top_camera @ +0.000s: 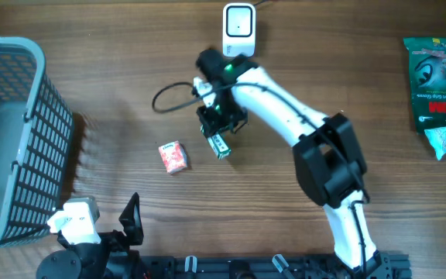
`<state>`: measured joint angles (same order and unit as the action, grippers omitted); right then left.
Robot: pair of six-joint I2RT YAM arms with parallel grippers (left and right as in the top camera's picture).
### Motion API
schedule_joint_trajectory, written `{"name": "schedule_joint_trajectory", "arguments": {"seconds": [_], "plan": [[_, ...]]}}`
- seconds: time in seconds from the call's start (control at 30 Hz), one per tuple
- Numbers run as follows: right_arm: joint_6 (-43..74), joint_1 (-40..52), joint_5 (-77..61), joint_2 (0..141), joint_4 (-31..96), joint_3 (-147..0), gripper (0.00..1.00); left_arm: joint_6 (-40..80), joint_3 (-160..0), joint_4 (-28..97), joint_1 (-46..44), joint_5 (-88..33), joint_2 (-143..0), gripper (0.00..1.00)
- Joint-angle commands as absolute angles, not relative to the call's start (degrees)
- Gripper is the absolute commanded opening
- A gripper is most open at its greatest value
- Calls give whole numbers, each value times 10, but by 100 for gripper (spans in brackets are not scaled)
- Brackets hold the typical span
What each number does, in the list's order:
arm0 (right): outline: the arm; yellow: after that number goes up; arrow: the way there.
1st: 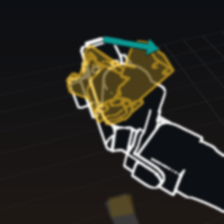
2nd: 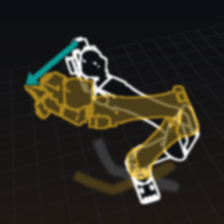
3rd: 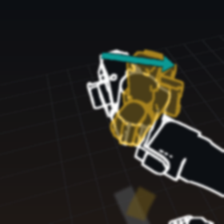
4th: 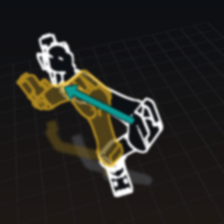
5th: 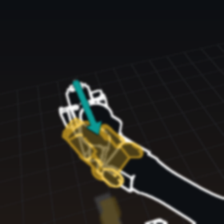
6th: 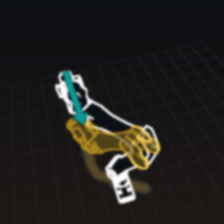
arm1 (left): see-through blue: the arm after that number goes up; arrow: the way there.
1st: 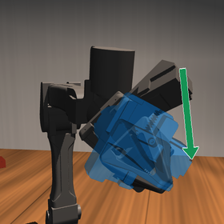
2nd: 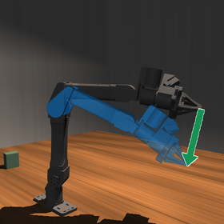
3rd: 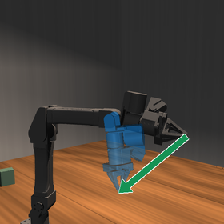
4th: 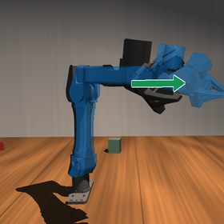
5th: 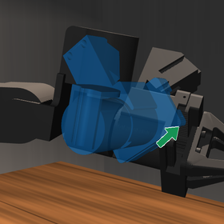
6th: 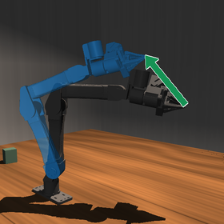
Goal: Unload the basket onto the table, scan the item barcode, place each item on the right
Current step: 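Lift the gum pack and hold it under the scanner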
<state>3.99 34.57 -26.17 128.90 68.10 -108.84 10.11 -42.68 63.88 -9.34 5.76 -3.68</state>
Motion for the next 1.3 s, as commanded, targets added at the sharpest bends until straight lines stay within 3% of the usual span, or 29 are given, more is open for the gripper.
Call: {"name": "schedule_joint_trajectory", "arguments": {"seconds": [0.0, 0.17, 0.33, 0.63, 0.83, 1.1, 1.27], "plan": [[-68, 289, -444, 1290, 733, -1103, 24, 94, -426, 637, -91, 61, -33, 100], [-166, 213, -451, 1290, 828, -1103, 23, 94, -426, 637, -91, 61, -33, 100], [-180, 195, -443, 1290, 837, -1103, 24, 94, -426, 637, -91, 61, -33, 100], [-76, 197, -186, 1290, 707, -1212, 28, 94, -426, 637, -91, 61, -33, 100], [-140, 208, -110, 1289, 521, -1260, 29, 94, -426, 637, -91, 61, -33, 100], [-364, 305, 313, 1330, 229, -1260, 28, 94, -426, 637, -91, 61, -33, 100], [-505, 314, 458, 1430, -6, -1260, 30, 94, -426, 637, -91, 61, -33, 100]]}}
